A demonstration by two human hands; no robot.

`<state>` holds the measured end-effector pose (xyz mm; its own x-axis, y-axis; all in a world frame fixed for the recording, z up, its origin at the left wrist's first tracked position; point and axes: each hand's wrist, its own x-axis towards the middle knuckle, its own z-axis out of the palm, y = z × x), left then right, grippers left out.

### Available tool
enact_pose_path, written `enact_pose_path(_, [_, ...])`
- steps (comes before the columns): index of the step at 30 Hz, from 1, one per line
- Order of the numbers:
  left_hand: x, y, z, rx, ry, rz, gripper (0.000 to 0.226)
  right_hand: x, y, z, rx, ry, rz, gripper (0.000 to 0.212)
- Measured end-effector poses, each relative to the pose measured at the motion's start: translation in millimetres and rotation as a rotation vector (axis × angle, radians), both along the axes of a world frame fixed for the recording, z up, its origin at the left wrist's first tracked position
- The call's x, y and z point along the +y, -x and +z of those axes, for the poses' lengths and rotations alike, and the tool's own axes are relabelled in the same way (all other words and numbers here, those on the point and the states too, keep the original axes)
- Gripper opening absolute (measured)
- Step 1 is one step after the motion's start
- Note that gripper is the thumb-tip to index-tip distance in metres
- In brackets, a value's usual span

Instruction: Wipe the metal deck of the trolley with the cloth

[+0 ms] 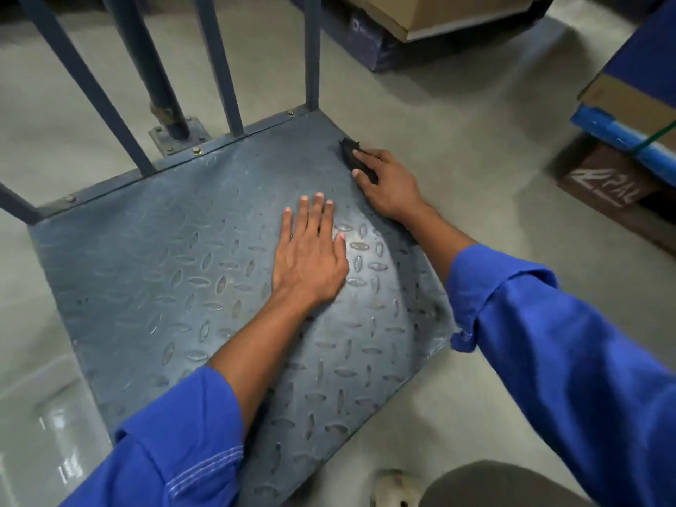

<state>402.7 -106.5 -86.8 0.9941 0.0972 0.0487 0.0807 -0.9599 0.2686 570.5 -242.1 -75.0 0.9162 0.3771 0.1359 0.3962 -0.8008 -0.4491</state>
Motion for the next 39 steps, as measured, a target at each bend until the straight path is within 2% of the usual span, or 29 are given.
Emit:
enact_pose_path(5, [-31.6,20.7,0.4,-0.036,0.025,-0.075,0.062,-51.5,66.3,-5.4,-0.09,-0.126,-0.249,0.04])
enact_pose_path(8, [-53.4,32.7,0.3,-0.028,0.037,-0.147,0.062,-89.6,98.0,2.9,-0.097,-0.117,-0.37,0.038])
enact_pose_path(13, [-95.0,52.4,-6.4,-0.058,0.01,-0.337,0.064,-141.9,155.0,-9.5,-0.075,-0.154,-0.375,0.041])
enact_pose_path(16, [-117.0,60.9,-9.6,-0.048,-0.026,-0.374,0.067,-154.6,177.7,-29.6,-0.057,-0.114,-0.403,0.049])
enact_pose_path(20, [-128.8,67.6,-12.6,-0.042,-0.049,-0.322,0.067,-160.3,186.3,-35.1,-0.104,-0.093,-0.345,0.052])
enact_pose_path(22, [-129.9,68.7,-12.6,-0.036,-0.039,-0.315,0.066,-161.4,190.6,-35.9,-0.093,-0.153,-0.348,0.051])
enact_pose_path(28, [-128.0,71.4,-9.4,-0.046,-0.029,-0.309,0.065,-159.8,209.1,-39.1,-0.103,-0.352,-0.604,0.049])
enact_pose_path(33, [-128.5,70.9,-9.2,-0.036,-0.044,-0.313,0.065,-144.2,223.7,-38.3,-0.04,-0.31,-0.681,0.051])
enact_pose_path(39, [-130.3,71.5,-6.6,-0.034,-0.071,-0.305,0.066,-143.0,185.9,-25.4,-0.066,-0.276,-0.685,0.046])
